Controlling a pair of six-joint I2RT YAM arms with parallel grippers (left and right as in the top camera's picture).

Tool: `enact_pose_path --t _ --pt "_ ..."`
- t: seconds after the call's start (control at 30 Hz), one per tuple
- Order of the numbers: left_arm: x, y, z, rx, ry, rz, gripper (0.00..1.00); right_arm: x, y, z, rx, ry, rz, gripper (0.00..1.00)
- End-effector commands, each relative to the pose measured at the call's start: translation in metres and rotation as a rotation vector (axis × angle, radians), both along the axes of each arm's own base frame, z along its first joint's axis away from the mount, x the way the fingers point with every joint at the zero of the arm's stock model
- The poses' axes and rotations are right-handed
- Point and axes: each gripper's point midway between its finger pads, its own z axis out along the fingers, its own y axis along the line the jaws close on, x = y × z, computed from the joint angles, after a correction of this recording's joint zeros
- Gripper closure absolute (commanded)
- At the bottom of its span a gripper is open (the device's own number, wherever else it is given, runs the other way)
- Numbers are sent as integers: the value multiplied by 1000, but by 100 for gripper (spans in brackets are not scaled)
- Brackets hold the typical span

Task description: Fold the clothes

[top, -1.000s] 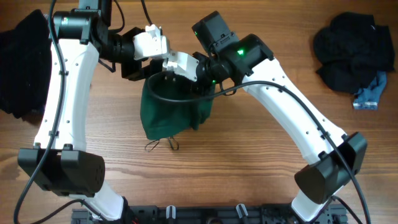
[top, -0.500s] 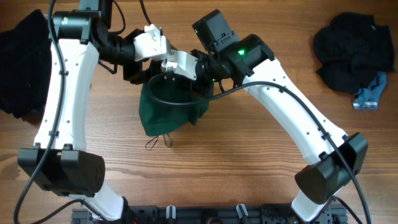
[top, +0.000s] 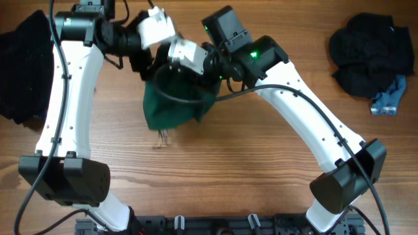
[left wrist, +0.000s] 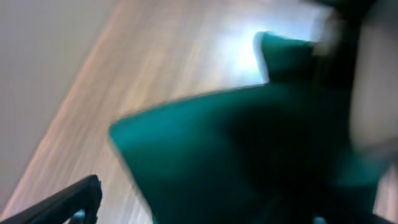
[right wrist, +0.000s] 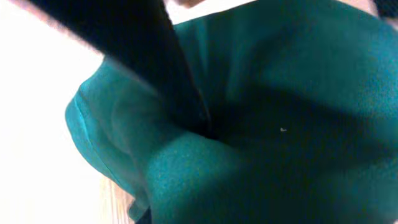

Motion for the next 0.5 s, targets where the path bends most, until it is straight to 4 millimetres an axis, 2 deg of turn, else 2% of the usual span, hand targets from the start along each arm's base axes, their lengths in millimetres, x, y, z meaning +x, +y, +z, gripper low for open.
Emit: enact_pose_path --t 0.0,0.1,0.23,0.3,0.4,0.47 --pt "31 24 -4 -11 115 364 0 22 -11 38 94 -13 -233 96" --pt "52 44 6 -99 132 538 0 35 -18 42 127 -3 -316 96" --pt "79 85 23 -302 211 841 0 52 -24 53 219 38 -472 96" --pt "81 92 25 -344 243 901 0 62 -23 62 288 58 -564 96" --pt "80 92 24 -405 322 985 0 79 -30 73 442 155 -806 96" --pt "80 93 24 -428 352 1017 0 83 -26 81 523 205 -862 96"
